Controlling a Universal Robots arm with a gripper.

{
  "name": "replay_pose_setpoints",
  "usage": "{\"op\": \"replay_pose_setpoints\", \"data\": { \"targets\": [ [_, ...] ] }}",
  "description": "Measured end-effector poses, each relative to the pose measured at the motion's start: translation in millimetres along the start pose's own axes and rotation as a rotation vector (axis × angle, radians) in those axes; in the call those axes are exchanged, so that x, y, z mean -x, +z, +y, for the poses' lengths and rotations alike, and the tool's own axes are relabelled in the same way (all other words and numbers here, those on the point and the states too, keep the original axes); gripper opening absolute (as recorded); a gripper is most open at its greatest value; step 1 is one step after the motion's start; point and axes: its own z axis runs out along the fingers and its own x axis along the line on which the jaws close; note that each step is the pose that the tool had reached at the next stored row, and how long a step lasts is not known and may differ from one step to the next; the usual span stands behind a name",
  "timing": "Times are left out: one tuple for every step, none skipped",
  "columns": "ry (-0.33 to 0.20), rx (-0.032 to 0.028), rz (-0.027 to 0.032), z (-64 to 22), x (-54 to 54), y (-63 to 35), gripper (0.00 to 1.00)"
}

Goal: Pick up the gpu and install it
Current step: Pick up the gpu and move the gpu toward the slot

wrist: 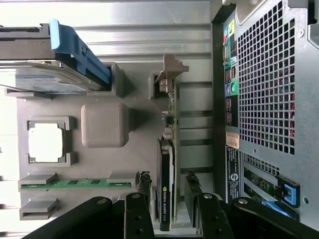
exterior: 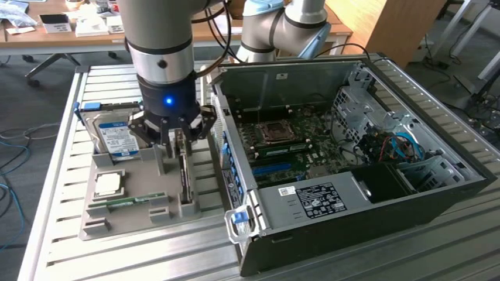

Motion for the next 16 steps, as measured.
{"op": "replay_pose_setpoints", "data": {
  "targets": [
    [-0.001,0.0,0.0001,-0.7,0.0,0.1,0.41],
    [-0.002,0.0,0.0002,-1.4,0.0,0.4,0.41],
    [-0.003,0.0,0.0001,-2.0,0.1,0.9,0.41],
    [-0.004,0.0001,0.0001,-2.5,0.1,1.6,0.41],
    [-0.004,0.0002,0.0001,-3.1,0.1,2.5,0.41],
    [-0.005,0.0,0.0003,-3.4,0.0,3.7,0.41],
    [-0.006,0.0,0.0002,-3.5,-0.1,5.1,0.41],
    [-0.006,-0.0001,0.0003,-3.5,-0.1,6.4,0.41],
    [-0.007,0.0,0.0003,-3.6,-0.1,7.8,0.41],
    [-0.007,0.0,0.0003,-3.7,0.0,9.3,0.41],
    [-0.008,0.0,0.0004,-3.7,-0.1,10.7,0.41],
    [-0.008,0.0001,0.0003,-3.8,-0.1,12.2,0.41],
    [-0.008,0.0002,0.0003,-3.8,-0.1,13.5,0.41],
    [-0.008,0.0001,0.0003,-3.9,-0.1,14.5,0.41],
    [-0.008,0.0,0.0004,-3.9,-0.1,14.9,0.41],
    [-0.008,-0.0001,0.0005,-3.9,-0.2,14.8,0.41]
  ]
}}
